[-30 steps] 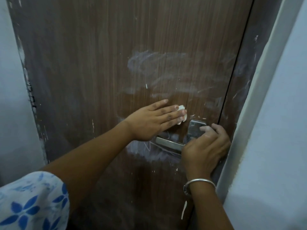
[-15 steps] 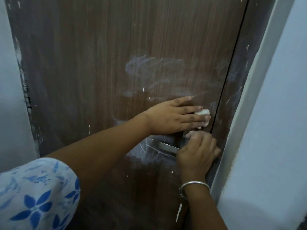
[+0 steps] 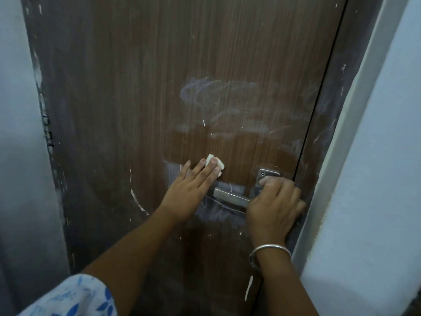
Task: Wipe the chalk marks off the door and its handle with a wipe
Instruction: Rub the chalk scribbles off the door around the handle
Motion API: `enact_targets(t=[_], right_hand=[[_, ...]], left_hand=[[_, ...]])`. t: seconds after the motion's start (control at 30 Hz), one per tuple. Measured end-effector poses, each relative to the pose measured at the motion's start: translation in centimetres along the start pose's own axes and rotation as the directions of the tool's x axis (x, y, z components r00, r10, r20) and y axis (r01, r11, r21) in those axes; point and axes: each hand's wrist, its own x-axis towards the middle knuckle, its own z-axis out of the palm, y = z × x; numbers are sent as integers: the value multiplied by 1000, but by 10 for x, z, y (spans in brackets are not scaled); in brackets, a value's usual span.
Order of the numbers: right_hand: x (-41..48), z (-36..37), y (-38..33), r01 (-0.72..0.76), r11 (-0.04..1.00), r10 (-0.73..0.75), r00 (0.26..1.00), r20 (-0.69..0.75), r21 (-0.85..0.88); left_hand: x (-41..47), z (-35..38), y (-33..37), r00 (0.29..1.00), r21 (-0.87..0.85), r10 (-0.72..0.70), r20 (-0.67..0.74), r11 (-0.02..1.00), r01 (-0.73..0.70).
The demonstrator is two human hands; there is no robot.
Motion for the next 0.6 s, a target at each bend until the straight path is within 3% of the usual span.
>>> enact_targets(t=[0.1,0.2,0.43,0.6], right_hand=[[-1,1,-2,16,1000,-16,1000,2,2],[-2,1,-5,3,1000,-3,1000,14,7],[-2,4,-3,-24,999,22,998,59,34],[-7,8,-2,-144,987,141,989,50,70]], left_hand=[[-17,16,20,983,-175,-126,137,973,149],[-24,22,45,972,-275,-159,175,940,204],[-9,17,95,1000,-392,-14,2,920,14],[-3,20,112,994,-352,-107,-38,932,87]])
